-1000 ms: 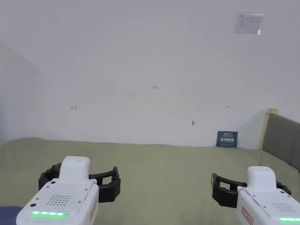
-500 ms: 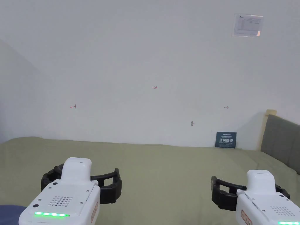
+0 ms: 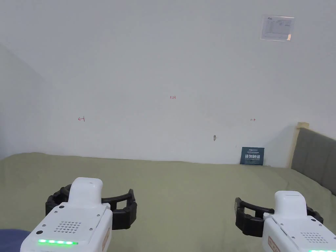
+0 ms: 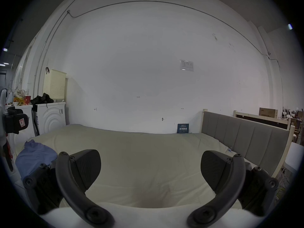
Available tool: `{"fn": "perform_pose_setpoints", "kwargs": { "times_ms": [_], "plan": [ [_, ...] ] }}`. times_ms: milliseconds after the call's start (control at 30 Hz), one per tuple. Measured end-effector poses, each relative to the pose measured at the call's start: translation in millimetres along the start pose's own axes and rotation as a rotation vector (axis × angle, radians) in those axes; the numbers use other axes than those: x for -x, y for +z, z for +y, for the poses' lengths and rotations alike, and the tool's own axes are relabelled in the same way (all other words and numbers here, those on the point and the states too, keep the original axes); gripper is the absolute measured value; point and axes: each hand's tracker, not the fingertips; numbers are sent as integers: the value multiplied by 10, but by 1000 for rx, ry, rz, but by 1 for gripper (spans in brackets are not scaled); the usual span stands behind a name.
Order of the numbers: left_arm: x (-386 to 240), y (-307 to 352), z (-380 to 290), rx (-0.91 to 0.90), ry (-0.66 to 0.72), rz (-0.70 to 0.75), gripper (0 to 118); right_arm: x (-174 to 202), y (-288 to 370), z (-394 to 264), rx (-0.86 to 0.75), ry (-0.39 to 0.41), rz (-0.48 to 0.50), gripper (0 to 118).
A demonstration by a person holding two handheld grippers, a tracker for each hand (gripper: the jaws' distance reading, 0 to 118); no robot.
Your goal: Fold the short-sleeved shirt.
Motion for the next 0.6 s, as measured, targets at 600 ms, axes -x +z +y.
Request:
{"fn": "perform_pose_setpoints", "kwargs": {
  "times_ms": [600],
  "plan": [
    [-42,-2,-1,7,-7,-5,118,-17,24,49,-15,-8,-16,118]
  ]
}}
